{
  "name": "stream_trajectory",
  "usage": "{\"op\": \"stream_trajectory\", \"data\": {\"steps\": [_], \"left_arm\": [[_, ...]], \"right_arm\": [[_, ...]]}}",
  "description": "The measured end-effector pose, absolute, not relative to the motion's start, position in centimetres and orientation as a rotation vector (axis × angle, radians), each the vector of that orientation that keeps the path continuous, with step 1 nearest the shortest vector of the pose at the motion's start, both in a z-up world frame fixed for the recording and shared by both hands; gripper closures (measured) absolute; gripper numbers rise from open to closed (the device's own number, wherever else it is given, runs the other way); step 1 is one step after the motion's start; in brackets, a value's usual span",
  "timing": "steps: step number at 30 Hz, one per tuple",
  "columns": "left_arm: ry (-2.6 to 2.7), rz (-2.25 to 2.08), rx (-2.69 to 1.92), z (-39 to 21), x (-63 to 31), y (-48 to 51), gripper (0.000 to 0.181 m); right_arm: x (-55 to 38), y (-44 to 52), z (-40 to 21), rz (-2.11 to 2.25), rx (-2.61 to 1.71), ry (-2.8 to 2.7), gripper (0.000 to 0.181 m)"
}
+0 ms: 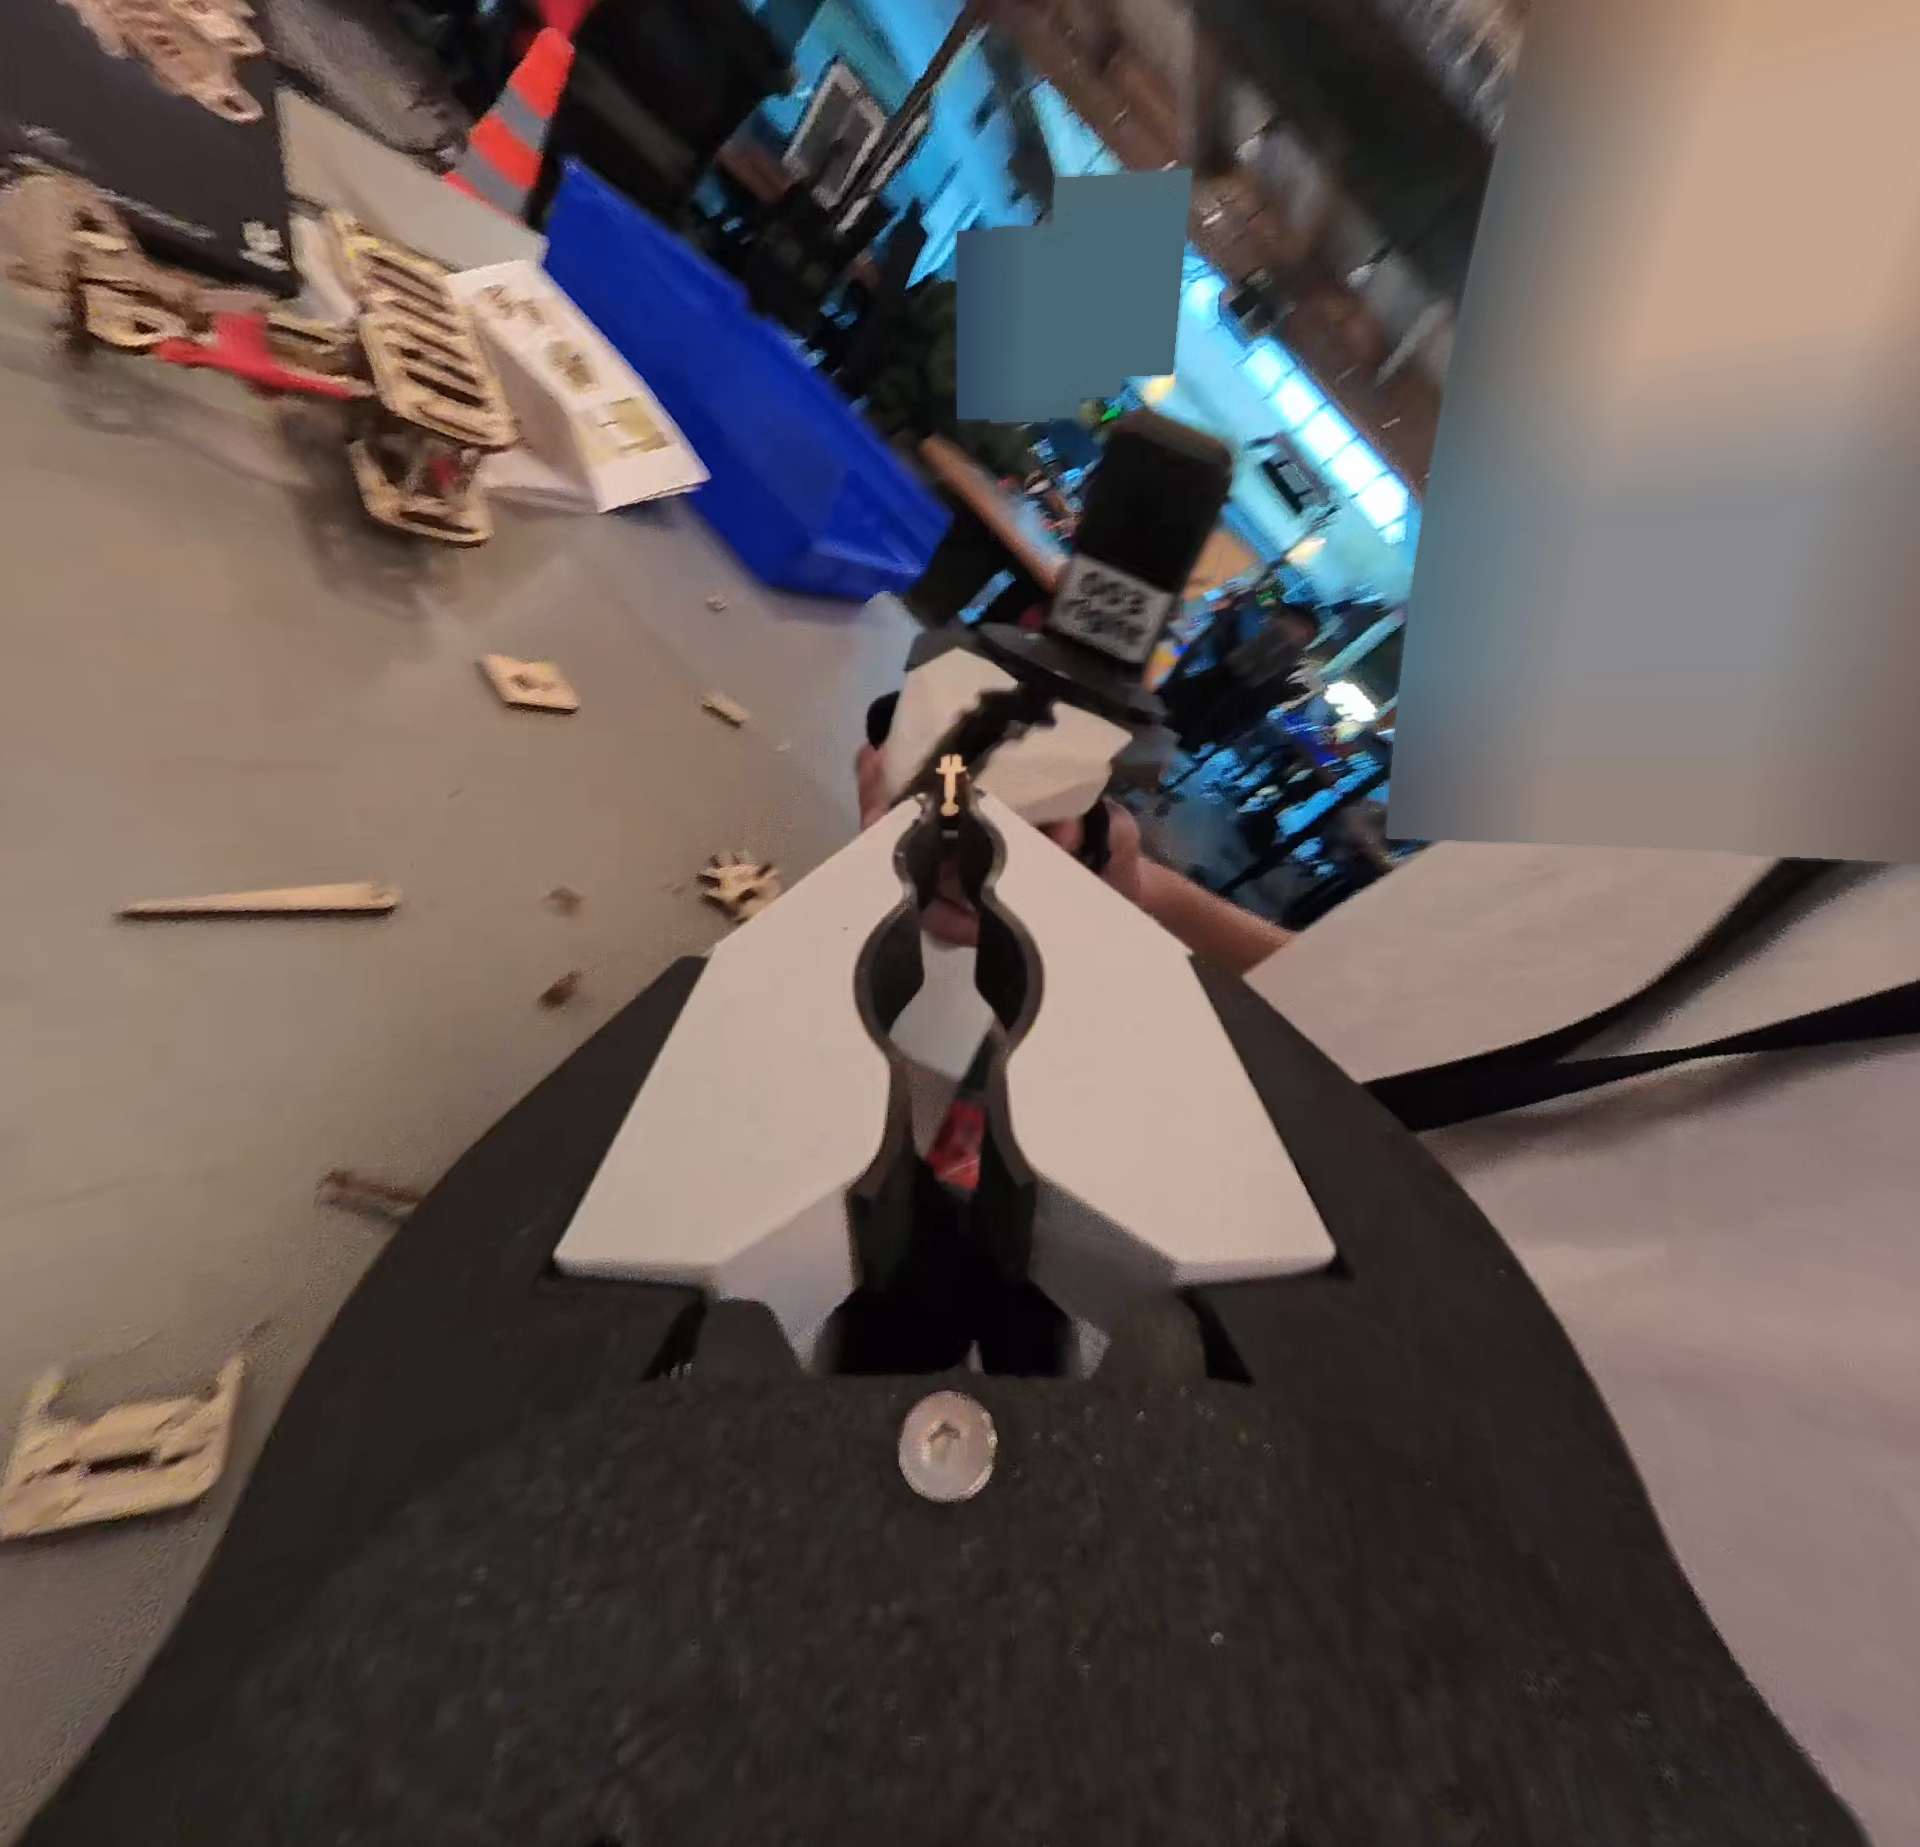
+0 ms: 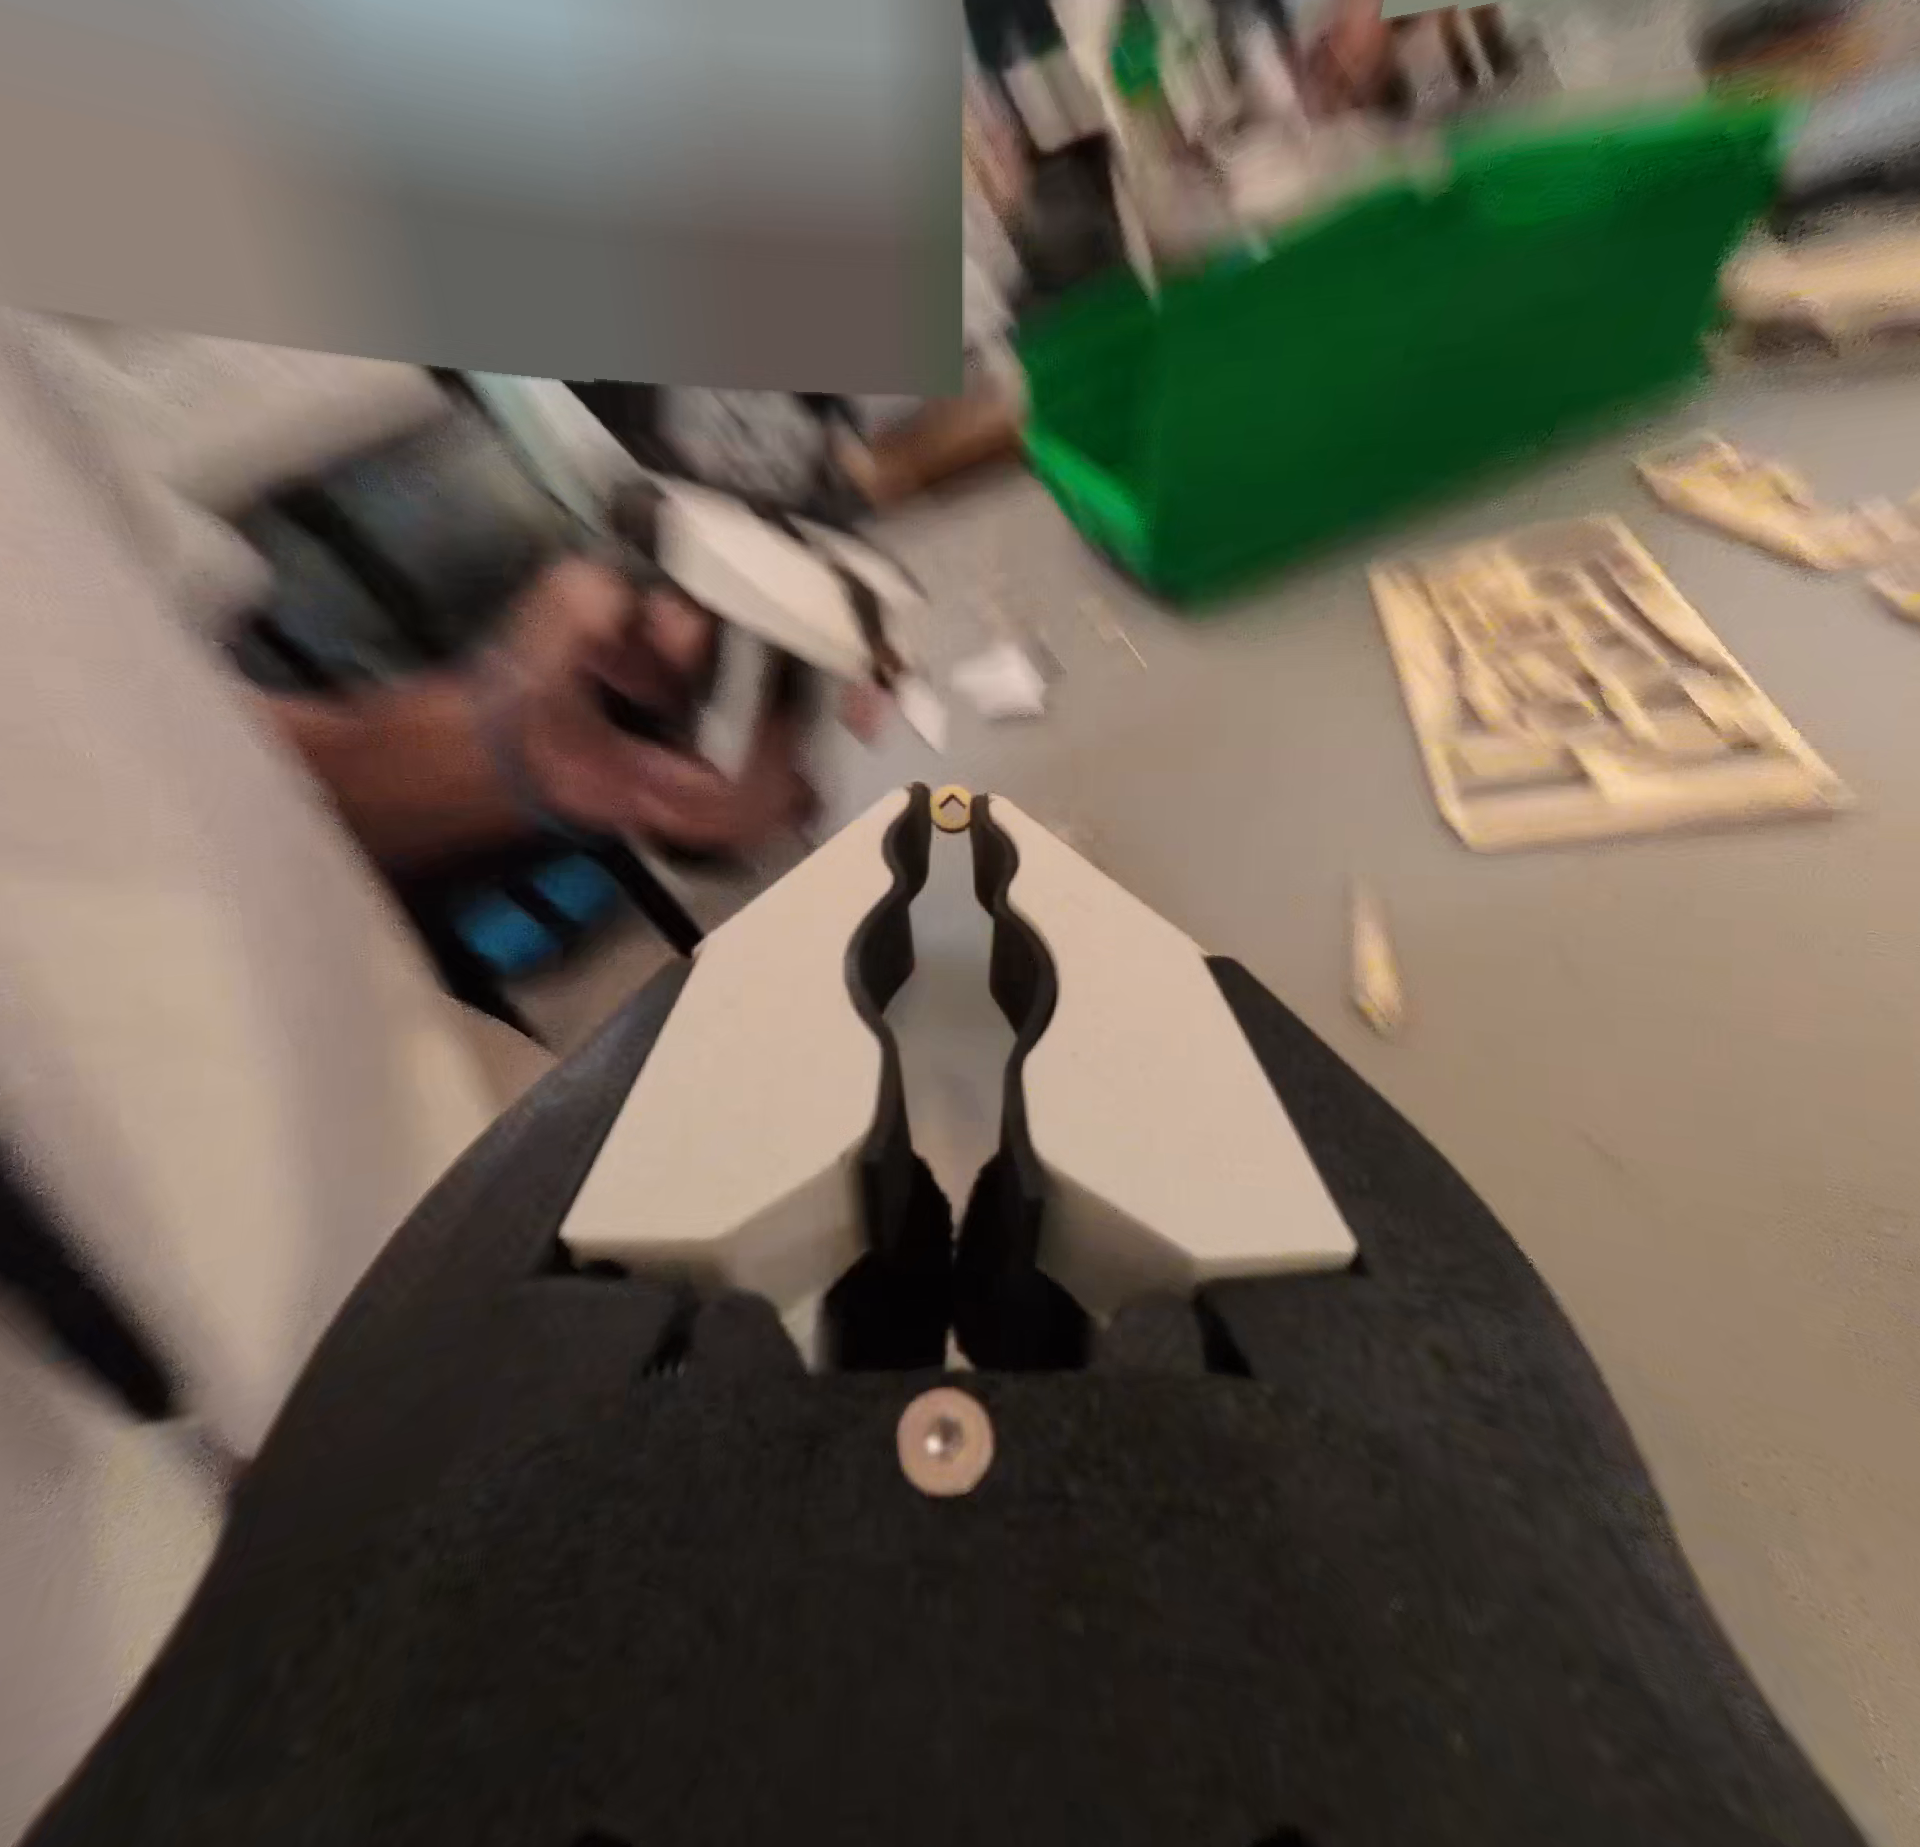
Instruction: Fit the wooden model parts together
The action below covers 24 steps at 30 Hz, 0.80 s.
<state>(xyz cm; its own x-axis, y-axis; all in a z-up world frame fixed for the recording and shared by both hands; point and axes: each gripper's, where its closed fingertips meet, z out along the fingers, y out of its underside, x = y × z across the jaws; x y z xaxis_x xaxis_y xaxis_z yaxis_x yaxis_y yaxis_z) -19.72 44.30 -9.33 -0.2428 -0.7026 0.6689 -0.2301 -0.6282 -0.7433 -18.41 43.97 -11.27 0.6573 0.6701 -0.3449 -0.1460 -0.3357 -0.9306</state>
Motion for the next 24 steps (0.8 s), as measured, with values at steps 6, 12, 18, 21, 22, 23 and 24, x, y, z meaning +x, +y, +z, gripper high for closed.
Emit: {"op": "stream_trajectory", "data": {"steps": [6,12,18,21,22,23,24], "left_arm": [[1.129,-2.066,-1.57,-7.6,-19.3,42.7,0.181],[1.132,-2.08,-1.541,-7.2,-19.2,42.1,0.181],[1.099,-2.095,-1.539,-7.0,-19.3,42.5,0.181],[1.083,-2.115,-1.533,-6.8,-19.4,42.6,0.181],[1.084,-2.113,-1.534,-6.8,-19.4,42.6,0.181],[1.092,-2.108,-1.537,-6.9,-19.4,42.5,0.181],[1.089,-2.111,-1.534,-6.8,-19.4,42.5,0.181]], "right_arm": [[-19.3,43.2,-6.6,1.086,-1.445,-0.424,0.176],[-19.0,43.0,-6.5,1.034,-1.451,-0.434,0.176],[-18.7,43.0,-6.4,0.998,-1.459,-0.45,0.176],[-18.8,42.9,-6.4,1.007,-1.454,-0.452,0.176],[-18.9,42.9,-6.3,1.016,-1.445,-0.442,0.176],[-19.0,43.0,-6.3,1.019,-1.446,-0.443,0.175],[-19.0,43.0,-6.2,1.023,-1.44,-0.44,0.176]]}}
